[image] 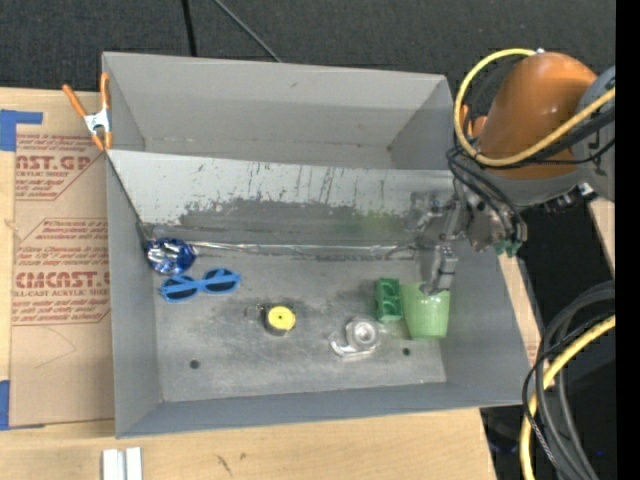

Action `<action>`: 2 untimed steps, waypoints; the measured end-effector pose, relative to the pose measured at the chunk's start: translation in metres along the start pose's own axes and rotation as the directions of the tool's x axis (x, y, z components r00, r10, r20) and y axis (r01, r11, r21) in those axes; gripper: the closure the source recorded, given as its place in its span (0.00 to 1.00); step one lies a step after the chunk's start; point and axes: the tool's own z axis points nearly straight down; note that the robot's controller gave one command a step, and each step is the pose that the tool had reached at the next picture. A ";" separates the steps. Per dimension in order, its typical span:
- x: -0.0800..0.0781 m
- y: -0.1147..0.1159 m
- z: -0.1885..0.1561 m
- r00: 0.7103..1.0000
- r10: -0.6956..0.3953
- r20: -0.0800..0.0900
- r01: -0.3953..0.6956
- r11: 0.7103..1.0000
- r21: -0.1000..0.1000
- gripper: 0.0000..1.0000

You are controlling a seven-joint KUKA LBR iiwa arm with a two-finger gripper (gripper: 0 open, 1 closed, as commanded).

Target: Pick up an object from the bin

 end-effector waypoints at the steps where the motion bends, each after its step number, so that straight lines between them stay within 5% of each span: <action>1: 0.040 -0.021 0.092 0.968 0.249 -0.006 -0.250 0.968 0.000 0.00; 2: 0.016 -0.026 0.128 0.969 0.246 -0.002 -0.246 0.969 0.000 0.00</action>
Offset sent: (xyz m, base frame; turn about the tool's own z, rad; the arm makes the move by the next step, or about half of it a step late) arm -0.0383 -0.0217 -0.0899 0.2528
